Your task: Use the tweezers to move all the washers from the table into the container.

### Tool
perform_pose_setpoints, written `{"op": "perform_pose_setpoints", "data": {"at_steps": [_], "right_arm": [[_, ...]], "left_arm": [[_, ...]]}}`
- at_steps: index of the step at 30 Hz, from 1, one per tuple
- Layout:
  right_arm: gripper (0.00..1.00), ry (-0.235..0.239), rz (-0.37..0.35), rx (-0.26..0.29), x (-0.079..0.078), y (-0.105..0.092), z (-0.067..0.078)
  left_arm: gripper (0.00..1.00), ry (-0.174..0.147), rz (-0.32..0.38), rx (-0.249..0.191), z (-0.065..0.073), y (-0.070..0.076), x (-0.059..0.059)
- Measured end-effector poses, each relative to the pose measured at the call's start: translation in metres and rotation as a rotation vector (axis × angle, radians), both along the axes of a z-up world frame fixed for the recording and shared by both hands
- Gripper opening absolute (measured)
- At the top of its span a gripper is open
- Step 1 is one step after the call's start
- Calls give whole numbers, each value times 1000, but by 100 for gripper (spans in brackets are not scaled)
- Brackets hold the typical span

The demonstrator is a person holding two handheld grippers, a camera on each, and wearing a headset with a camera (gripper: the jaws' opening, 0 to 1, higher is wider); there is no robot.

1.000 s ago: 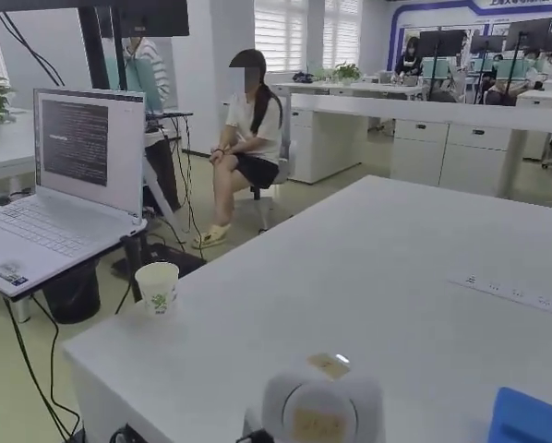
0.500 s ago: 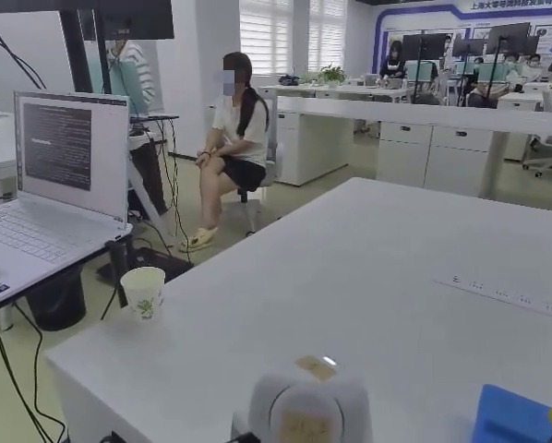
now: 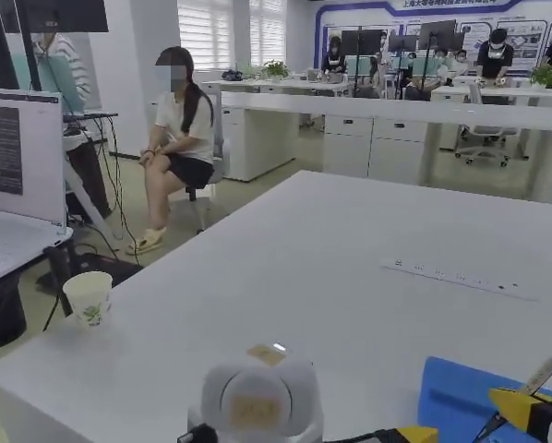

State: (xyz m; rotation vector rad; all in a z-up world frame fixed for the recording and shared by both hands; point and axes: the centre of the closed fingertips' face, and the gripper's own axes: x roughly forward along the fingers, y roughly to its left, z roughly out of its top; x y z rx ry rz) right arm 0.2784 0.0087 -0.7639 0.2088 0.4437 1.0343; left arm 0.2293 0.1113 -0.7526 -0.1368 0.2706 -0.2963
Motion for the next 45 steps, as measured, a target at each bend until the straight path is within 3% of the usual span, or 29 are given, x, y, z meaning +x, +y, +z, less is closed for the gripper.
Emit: {"op": "perform_pose_setpoints", "data": {"at_steps": [7,9,11,14,23,30,31,36,38,40,45], "right_arm": [[3,51,37,-43,-17,4,-24],[3,95,40,-47,-21,6,-32],[3,106,50,-55,-23,7,-38],[3,88,59,-113,-27,6,-49],[3,93,75,-150,-30,7,-60],[3,19,129,-195,-33,7,-60],[3,-26,154,-223,-33,7,-61],[3,-124,243,-273,-44,14,-62],[2,-178,284,-337,-47,13,-65],[1,-171,285,-364,-47,11,-65],[1,-114,242,-323,-41,7,-66]], "left_arm": [[86,2,4,-13,1,-1,-2],[86,0,3,-12,1,-1,-2],[86,-1,3,-13,2,-1,-2],[86,3,-1,-13,1,-2,-3],[85,3,-13,-3,0,-4,-2],[84,3,-21,-2,1,-5,-1],[84,4,-21,-2,0,-5,-1],[84,3,-14,-7,1,-4,-1],[84,2,-13,-8,1,-4,-1],[84,4,-14,-6,0,-4,-1],[84,2,-20,-2,1,-5,-1]]}}
